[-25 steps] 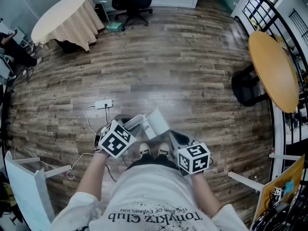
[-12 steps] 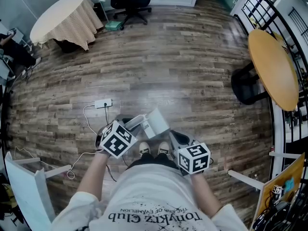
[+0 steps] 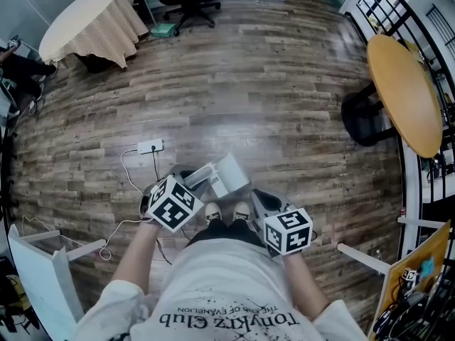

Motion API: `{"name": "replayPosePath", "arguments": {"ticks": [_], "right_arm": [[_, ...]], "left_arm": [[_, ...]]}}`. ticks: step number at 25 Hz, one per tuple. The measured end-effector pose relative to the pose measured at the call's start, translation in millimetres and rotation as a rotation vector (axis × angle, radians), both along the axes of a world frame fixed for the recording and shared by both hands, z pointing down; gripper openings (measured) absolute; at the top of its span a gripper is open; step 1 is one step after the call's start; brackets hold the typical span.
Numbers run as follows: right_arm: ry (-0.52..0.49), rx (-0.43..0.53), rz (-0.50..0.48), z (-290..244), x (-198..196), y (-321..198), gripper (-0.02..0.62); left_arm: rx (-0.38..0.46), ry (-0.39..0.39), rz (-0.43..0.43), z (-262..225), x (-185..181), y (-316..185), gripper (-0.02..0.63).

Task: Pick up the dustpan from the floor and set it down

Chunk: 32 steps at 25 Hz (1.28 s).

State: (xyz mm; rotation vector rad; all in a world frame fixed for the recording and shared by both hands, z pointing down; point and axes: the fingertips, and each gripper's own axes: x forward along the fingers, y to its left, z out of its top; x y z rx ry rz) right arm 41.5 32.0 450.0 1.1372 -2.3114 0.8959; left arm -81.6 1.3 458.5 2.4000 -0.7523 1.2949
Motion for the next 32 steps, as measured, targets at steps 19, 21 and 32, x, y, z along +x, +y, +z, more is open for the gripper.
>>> {"name": "replayPosePath", "arguments": {"ticks": [19, 21, 32], "right_arm": [[0.001, -0.048, 0.015, 26, 15, -23, 0.026], [0.001, -0.052, 0.014, 28, 16, -27, 0.026], [0.002, -0.078, 0.025, 40, 21, -45, 0.026]], "left_arm": [[-0.006, -0.017, 0.016, 44, 12, -25, 0.109], [-0.010, -0.017, 0.015, 48, 13, -30, 0.109], [-0.019, -0.030, 0.046, 84, 28, -48, 0.109]]}}
